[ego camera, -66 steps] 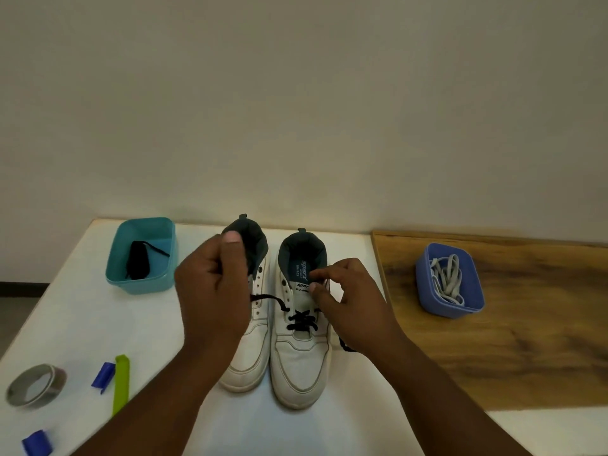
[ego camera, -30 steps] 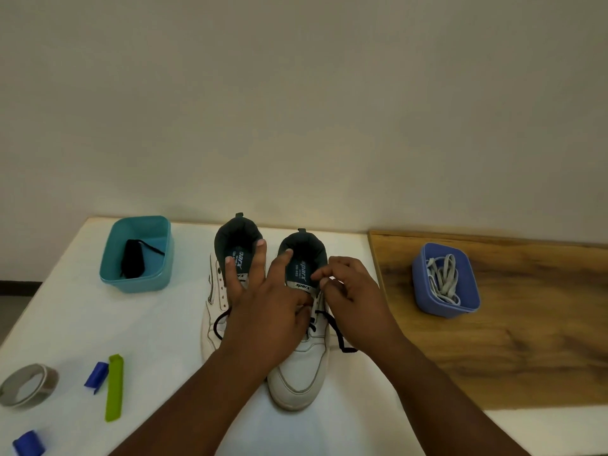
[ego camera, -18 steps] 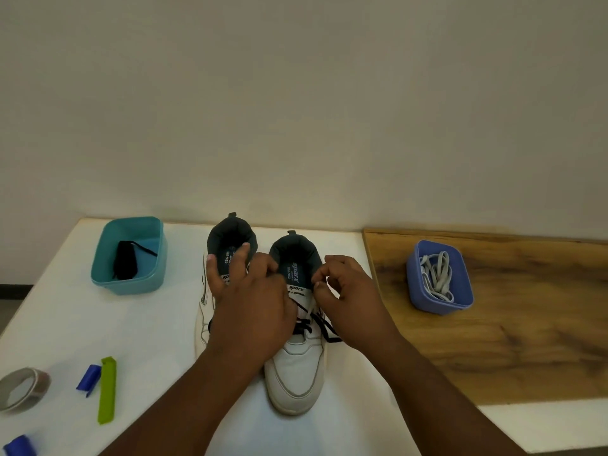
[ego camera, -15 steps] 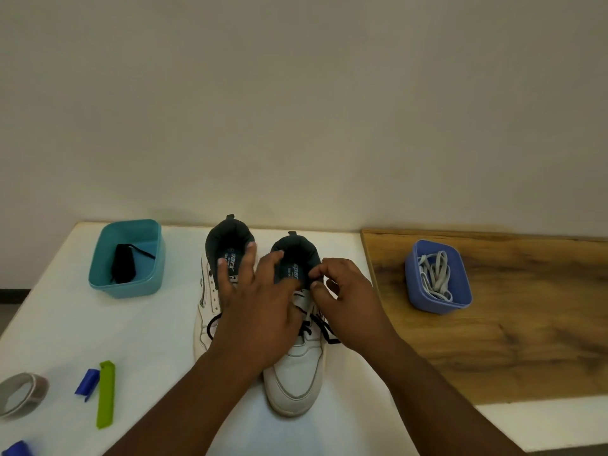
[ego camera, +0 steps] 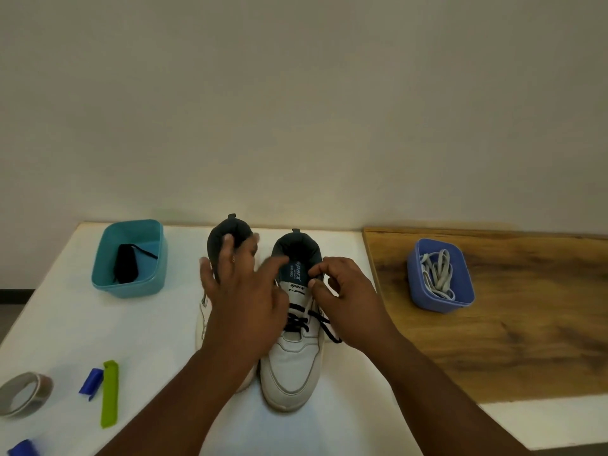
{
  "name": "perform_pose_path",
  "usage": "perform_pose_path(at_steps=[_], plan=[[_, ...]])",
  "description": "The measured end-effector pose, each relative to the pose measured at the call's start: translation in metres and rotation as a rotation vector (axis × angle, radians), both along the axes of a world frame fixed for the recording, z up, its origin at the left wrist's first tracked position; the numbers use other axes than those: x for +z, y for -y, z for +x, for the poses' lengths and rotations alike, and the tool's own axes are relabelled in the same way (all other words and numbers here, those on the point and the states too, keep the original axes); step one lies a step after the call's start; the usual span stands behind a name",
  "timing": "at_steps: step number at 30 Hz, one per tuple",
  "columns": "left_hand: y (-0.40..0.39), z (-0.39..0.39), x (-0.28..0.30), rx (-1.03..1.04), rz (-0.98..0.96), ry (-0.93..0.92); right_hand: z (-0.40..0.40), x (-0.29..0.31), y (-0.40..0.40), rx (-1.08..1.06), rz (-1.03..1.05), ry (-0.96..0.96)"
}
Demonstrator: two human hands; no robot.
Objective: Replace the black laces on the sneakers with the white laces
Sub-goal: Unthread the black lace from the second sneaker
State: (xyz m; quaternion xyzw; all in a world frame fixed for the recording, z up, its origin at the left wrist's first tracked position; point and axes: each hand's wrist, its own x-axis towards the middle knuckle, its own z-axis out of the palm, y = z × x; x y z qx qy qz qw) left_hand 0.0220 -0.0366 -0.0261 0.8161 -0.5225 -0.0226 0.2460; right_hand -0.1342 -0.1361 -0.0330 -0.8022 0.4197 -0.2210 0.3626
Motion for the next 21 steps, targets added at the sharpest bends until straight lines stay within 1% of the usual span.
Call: perform_pose_path(at_steps=[2,3,5,7,10,12,13,15,18,19,21], plan=[[0.001,-0.006,-0.007,-0.133,0.102,0.079,0.001,0.0,0.0,-0.002,0.002,0.006],[0.001,-0.006,-0.01,-0.166,0.14,0.109,0.002,0.0,0.0,-0.002,0.005,0.01],[0.001,-0.004,-0.011,-0.15,0.161,0.103,0.002,0.0,-0.001,-0.001,0.01,0.023],[0.002,-0.002,-0.008,-0.073,0.105,0.087,0.001,0.001,-0.001,-0.001,0.011,0.018],[-0.001,0.002,0.004,0.11,-0.1,0.04,0.0,0.002,0.0,0.0,0.018,0.001],[-0.003,0.004,0.008,0.171,-0.147,0.027,0.0,0.002,0.0,0.006,0.024,-0.005],[-0.003,0.004,0.007,0.154,-0.138,0.013,0.0,0.001,0.0,0.007,0.024,-0.005],[0.0,0.0,0.004,0.051,-0.066,-0.004,0.0,0.0,0.001,0.002,0.02,0.003],[0.0,-0.005,-0.008,-0.132,0.106,0.117,0.001,-0.001,0.001,0.001,0.02,0.014],[-0.001,-0.006,-0.01,-0.146,0.131,0.129,0.001,-0.001,0.0,0.003,0.019,0.012],[-0.001,-0.005,-0.006,-0.089,0.083,0.111,0.001,0.0,0.0,0.003,0.01,0.004]])
